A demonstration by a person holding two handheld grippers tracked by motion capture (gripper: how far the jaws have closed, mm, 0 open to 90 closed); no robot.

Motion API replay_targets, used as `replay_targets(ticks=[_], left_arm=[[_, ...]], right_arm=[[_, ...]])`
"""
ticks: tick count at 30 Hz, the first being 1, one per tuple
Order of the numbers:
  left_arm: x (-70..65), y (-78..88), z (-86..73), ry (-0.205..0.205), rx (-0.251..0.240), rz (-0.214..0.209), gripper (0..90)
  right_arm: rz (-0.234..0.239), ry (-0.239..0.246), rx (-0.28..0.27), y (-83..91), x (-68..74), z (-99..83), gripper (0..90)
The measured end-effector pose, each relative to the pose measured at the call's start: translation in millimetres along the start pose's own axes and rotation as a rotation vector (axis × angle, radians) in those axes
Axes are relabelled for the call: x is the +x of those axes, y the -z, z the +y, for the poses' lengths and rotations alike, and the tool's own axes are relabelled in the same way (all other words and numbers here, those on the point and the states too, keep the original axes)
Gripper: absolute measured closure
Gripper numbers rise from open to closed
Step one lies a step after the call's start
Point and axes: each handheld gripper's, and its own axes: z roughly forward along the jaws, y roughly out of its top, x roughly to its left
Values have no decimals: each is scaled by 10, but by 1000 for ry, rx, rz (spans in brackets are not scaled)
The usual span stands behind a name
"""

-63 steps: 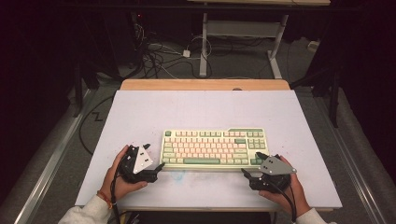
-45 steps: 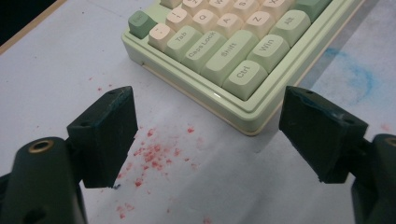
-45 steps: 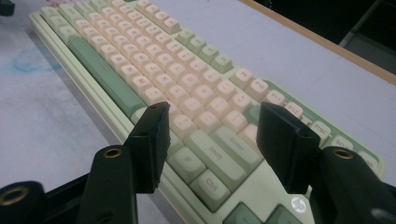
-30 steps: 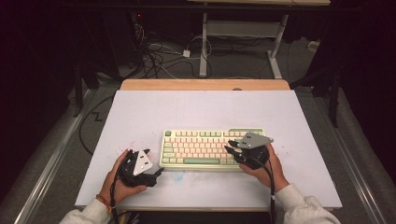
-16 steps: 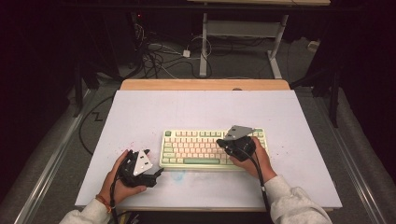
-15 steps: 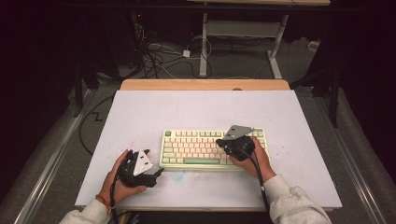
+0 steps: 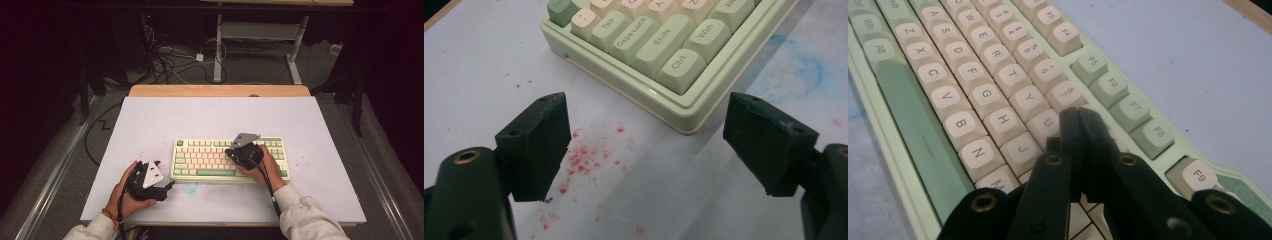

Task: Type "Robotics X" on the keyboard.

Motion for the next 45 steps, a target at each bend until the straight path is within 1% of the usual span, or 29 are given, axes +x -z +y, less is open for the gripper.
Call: replay_targets(ticks=[5, 6, 7, 8, 10, 12, 16, 18, 19, 20, 22, 23, 26, 27, 28, 29, 31, 35, 36, 37, 39, 42, 45], left_arm=[[-2, -6, -1, -4, 4, -4, 181], [-3, -8, -1, -4, 6, -5, 181], [-6, -11, -1, -1, 4, -5, 181], [-5, -11, -1, -4, 7, -6, 181], [-5, -12, 0, -5, 10, -6, 181], [-5, -11, 1, -5, 9, -7, 181], [-1, -14, -1, 0, 10, -10, 181], [9, -15, -3, 13, 4, -21, 181], [13, -14, -4, 15, 4, -19, 181], [16, -12, -6, 16, 5, -18, 181], [17, -12, -7, 17, 6, -19, 181], [14, -12, -6, 12, 10, -18, 181], [9, -13, -6, 8, 12, -17, 181], [9, -13, -6, 7, 12, -17, 181], [11, -13, -6, 7, 13, -17, 181], [12, -14, -7, 7, 15, -17, 181], [12, -17, -7, 6, 15, -16, 181], [7, -23, -6, 5, 19, -15, 181], [7, -23, -7, 4, 20, -16, 181], [7, -23, -7, -2, 24, -14, 181], [8, -24, -7, -1, 25, -15, 181], [10, -22, -7, 0, 24, -14, 181], [13, -24, -9, 2, 27, -15, 181]], right_arm=[[-1, -5, 3, -11, 8, -4, 900], [0, -2, 14, -16, 9, -5, 900], [5, 12, 31, -35, 10, -11, 900], [15, 2, 33, -32, 14, -6, 900], [6, 15, 42, -25, 33, 6, 900], [18, 14, 30, -17, 31, -1, 899], [12, -2, -2, 36, 8, -2, 890], [9, -14, -16, 59, -3, -9, 885], [11, -16, -24, 73, -13, -12, 885], [8, -16, -32, 82, -21, -14, 885], [9, -31, -47, 107, -30, -18, 881], [12, -24, -54, 120, -38, -20, 872], [3, -37, -75, 154, -37, -20, 828], [8, -39, -83, 168, -42, -21, 810], [-3, -38, -86, 178, -42, -21, 774], [-11, -41, -92, 186, -47, -21, 760], [-2, -47, -111, 209, -58, -25, 724], [-16, -49, -140, 243, -55, -20, 580], [-29, -46, -146, 250, -56, -17, 534], [-36, -46, -149, 252, -55, -15, 504], [-40, -51, -155, 251, -53, -14, 445], [-68, -56, -155, 242, -43, -10, 338], [-104, -68, -166, 245, -46, -11, 280]])
